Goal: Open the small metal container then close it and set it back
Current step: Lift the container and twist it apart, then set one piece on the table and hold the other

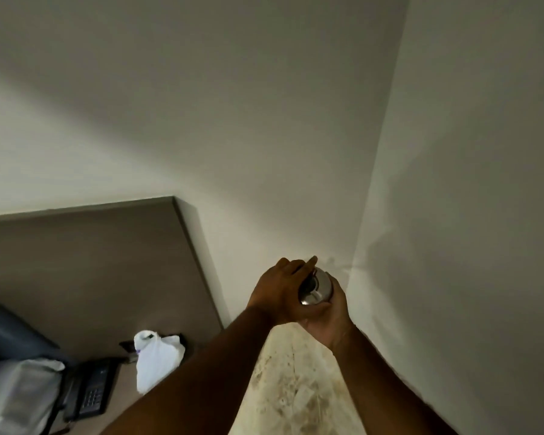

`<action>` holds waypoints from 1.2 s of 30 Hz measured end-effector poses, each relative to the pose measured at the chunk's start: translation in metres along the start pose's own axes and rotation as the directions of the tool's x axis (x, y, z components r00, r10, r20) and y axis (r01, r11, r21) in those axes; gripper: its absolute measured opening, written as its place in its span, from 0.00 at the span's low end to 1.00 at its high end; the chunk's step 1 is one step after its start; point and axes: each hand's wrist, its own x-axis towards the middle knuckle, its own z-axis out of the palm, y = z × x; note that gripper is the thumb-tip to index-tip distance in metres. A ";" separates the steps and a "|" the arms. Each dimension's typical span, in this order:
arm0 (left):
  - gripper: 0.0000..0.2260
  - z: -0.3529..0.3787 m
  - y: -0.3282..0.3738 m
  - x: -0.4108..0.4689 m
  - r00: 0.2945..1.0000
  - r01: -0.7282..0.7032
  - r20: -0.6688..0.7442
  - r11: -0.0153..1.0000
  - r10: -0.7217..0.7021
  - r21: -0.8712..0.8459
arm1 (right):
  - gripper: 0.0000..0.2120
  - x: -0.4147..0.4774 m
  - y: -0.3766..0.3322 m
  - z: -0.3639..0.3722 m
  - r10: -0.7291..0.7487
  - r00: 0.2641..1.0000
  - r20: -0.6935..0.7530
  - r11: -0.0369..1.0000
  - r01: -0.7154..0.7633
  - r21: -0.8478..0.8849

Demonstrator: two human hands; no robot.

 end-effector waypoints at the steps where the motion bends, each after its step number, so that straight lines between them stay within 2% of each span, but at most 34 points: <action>1: 0.44 -0.008 0.001 0.005 1.000 0.000 -0.018 1.000 0.000 0.008 | 0.30 0.000 -0.003 0.009 -0.012 1.000 0.009 1.000 0.012 0.008; 3: 0.44 -0.022 0.003 0.012 0.997 0.022 -0.078 1.000 -0.021 0.002 | 0.31 -0.002 -0.008 0.023 -0.016 0.999 0.037 1.000 0.016 0.022; 5: 0.44 -0.030 0.002 0.014 0.983 0.097 -0.150 0.994 -0.103 -0.044 | 0.32 -0.005 -0.010 0.027 -0.037 0.998 0.052 0.999 0.036 0.020; 8: 0.42 -0.033 -0.006 0.008 0.957 0.182 -0.220 0.982 -0.187 -0.045 | 0.34 -0.009 -0.012 0.018 -0.068 0.998 0.013 0.997 0.068 0.024; 11: 0.41 -0.023 -0.015 -0.006 0.950 0.229 -0.216 0.973 -0.225 -0.007 | 0.34 -0.015 -0.013 -0.010 -0.035 0.999 -0.003 0.997 0.035 0.071; 14: 0.41 -0.009 -0.022 -0.018 0.947 0.270 -0.190 0.963 -0.260 0.026 | 0.37 -0.026 -0.016 -0.039 -0.003 1.000 -0.024 1.000 0.003 0.020; 19: 0.40 0.034 -0.016 -0.041 0.943 0.322 -0.106 0.946 -0.317 0.030 | 0.39 -0.053 -0.014 -0.106 -0.001 0.994 -0.113 0.999 -0.004 -0.046; 23: 0.40 0.086 0.000 -0.072 0.944 0.328 0.004 0.944 -0.329 0.030 | 0.39 -0.087 0.004 -0.183 0.021 0.965 -0.263 0.994 -0.048 -0.098; 26: 0.39 0.142 0.013 -0.104 0.915 0.395 0.075 0.918 -0.395 0.017 | 0.33 -0.111 0.023 -0.245 0.054 0.935 -0.350 0.996 -0.076 -0.049; 29: 0.40 0.185 0.019 -0.137 0.889 0.443 0.120 0.896 -0.442 0.016 | 0.28 -0.133 0.049 -0.301 0.050 0.878 -0.476 0.998 -0.062 -0.011; 32: 0.42 0.228 0.015 -0.165 0.864 0.449 0.235 0.892 -0.446 0.041 | 0.28 -0.147 0.078 -0.356 0.088 0.797 -0.598 0.995 -0.095 0.020; 36: 0.43 0.265 0.016 -0.194 0.843 0.432 0.321 0.899 -0.431 0.073 | 0.27 -0.158 0.103 -0.401 0.150 0.749 -0.645 0.988 -0.143 0.064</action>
